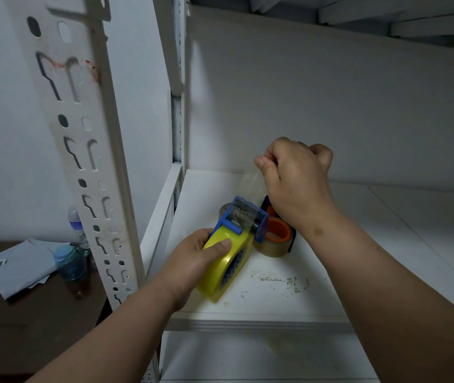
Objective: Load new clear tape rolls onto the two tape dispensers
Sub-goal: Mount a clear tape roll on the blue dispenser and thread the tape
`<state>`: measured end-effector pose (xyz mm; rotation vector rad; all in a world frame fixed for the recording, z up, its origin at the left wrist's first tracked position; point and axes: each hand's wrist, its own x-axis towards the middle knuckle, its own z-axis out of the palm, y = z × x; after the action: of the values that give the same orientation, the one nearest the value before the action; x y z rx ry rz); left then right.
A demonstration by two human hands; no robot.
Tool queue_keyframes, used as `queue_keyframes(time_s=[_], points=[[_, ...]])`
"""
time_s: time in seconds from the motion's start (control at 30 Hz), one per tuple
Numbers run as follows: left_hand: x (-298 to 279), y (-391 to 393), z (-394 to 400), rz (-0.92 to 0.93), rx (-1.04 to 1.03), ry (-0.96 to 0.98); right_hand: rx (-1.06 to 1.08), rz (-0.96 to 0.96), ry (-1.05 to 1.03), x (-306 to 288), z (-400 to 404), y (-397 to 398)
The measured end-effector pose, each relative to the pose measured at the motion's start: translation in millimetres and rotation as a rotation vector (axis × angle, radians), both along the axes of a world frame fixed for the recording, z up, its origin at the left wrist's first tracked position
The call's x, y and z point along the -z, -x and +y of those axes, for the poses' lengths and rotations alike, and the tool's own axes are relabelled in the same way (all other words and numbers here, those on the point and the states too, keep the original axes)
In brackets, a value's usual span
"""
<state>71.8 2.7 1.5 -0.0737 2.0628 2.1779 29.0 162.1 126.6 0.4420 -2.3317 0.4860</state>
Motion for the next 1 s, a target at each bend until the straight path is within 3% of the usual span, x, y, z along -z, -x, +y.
queue_keyframes(time_s=[0.33,0.67,1.0], points=[[0.4,4.1,4.4,0.013,-0.078,0.038,-0.019,0.042,0.006,-9.2,-1.3,-2.5],[8.7,-0.5,-0.4,0.04,-0.083,-0.067,-0.001,-0.015,0.066,-5.8,4.4,8.8],[16.0,-3.3,-4.3,0.059,-0.126,-0.187,-0.018,-0.334,0.399,28.8,12.6,32.2]])
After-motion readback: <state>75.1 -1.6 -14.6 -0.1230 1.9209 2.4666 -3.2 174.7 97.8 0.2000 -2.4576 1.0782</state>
